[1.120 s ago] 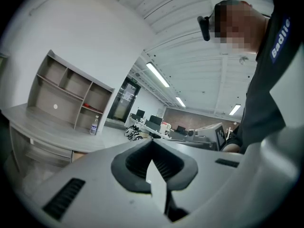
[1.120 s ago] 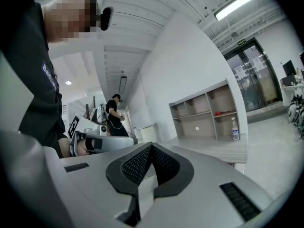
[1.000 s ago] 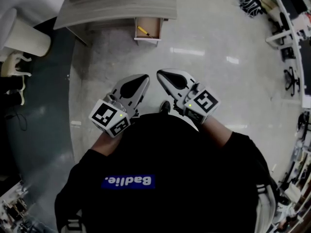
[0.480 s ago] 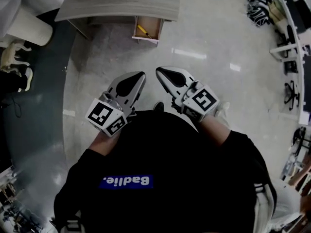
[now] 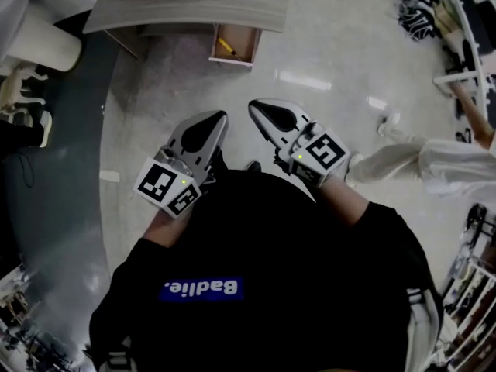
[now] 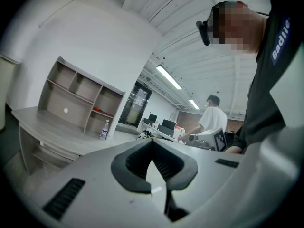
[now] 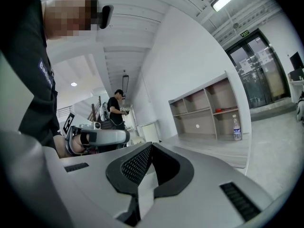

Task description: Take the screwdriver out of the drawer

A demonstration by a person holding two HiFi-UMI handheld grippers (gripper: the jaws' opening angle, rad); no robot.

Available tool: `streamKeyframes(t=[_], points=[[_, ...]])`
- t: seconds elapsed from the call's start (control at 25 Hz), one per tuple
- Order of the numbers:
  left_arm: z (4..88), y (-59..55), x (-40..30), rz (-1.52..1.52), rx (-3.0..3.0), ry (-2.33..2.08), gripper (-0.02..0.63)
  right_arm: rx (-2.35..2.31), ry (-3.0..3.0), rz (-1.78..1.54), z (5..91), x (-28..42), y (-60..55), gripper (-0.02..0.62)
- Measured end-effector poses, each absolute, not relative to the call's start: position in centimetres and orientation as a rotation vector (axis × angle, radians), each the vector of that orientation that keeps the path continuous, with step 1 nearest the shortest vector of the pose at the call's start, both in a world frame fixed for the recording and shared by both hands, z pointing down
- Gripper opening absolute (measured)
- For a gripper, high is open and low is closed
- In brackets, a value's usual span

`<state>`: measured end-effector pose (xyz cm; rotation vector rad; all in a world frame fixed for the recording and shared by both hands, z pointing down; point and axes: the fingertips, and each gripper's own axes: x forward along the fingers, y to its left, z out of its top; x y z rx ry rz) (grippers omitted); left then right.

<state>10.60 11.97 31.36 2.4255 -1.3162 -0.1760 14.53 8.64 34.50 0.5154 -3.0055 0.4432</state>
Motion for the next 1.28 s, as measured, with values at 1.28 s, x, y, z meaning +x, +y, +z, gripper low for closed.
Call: streamKeyframes(t=[1.28], points=[[33.7,-6.6,-6.0,-0.167,2.546,-0.899,-0.005,1.003,-2.701,0.354,38.2,-0.5,-8.1,0.032]])
